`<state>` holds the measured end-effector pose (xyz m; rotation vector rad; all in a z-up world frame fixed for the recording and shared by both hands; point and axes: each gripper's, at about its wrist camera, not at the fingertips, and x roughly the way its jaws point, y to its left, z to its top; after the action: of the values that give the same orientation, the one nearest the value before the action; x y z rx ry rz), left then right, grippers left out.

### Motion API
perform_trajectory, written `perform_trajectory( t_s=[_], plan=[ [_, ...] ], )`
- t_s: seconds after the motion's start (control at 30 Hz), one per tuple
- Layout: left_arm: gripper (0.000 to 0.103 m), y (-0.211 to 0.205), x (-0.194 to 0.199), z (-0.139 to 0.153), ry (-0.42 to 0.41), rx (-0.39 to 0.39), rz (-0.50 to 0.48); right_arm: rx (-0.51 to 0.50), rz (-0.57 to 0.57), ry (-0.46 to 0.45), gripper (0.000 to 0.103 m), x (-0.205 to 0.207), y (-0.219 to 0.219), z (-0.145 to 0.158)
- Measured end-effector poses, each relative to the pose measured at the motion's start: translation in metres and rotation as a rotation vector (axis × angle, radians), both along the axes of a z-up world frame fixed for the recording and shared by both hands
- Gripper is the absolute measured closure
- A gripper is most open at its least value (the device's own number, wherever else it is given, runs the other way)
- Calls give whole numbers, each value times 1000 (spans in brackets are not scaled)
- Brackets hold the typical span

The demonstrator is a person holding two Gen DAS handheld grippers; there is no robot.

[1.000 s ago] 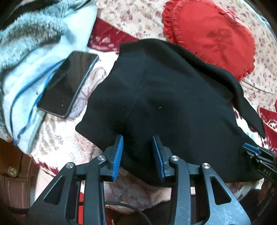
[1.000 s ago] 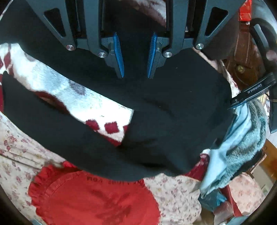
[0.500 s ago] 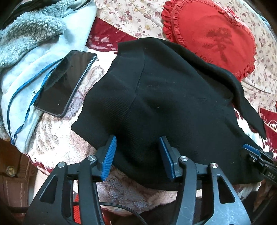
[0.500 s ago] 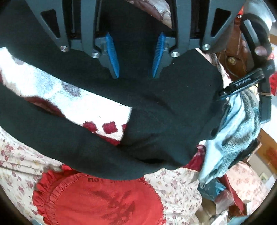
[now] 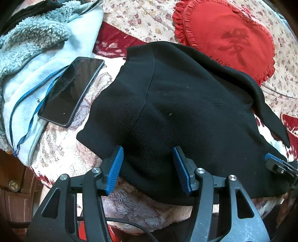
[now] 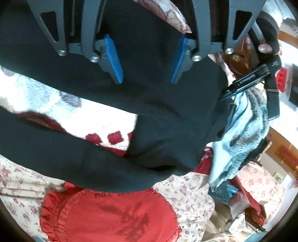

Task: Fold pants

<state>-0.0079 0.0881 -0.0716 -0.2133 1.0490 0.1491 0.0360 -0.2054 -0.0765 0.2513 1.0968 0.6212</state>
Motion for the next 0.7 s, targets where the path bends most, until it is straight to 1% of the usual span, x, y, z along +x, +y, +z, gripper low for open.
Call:
perform_trajectory(
  t_s=[0.03,0.07,0.13,0.2,0.23,0.33,0.4,0.5,0.6,0.7],
  plan=[
    [48,2,0,2,4,-16,1,-8,7,-2,39,0,2,1],
    [48,4,0,5,4,-34,-2,-37,15,-7,39,0,6,3],
    [48,5,2,13,-13,-41,-8,-82,20,-19,40,-1,12,8],
    [48,5,7,20,-33,-36,-21,-122,26,-57,40,2,18,17],
    [48,5,10,22,-39,-38,-26,-132,30,-91,40,5,22,24],
    [48,4,26,29,-52,-60,-32,-134,31,-143,40,21,32,40],
    [48,0,39,30,-54,-57,-47,-145,23,-179,40,38,41,50],
    [48,-6,60,24,-33,-60,-56,-162,26,-232,40,62,60,58],
    [48,-7,75,18,-22,-51,-51,-206,82,-273,40,86,84,58],
    [48,-4,83,13,-8,-47,-43,-285,148,-327,40,103,111,53]
  ],
)
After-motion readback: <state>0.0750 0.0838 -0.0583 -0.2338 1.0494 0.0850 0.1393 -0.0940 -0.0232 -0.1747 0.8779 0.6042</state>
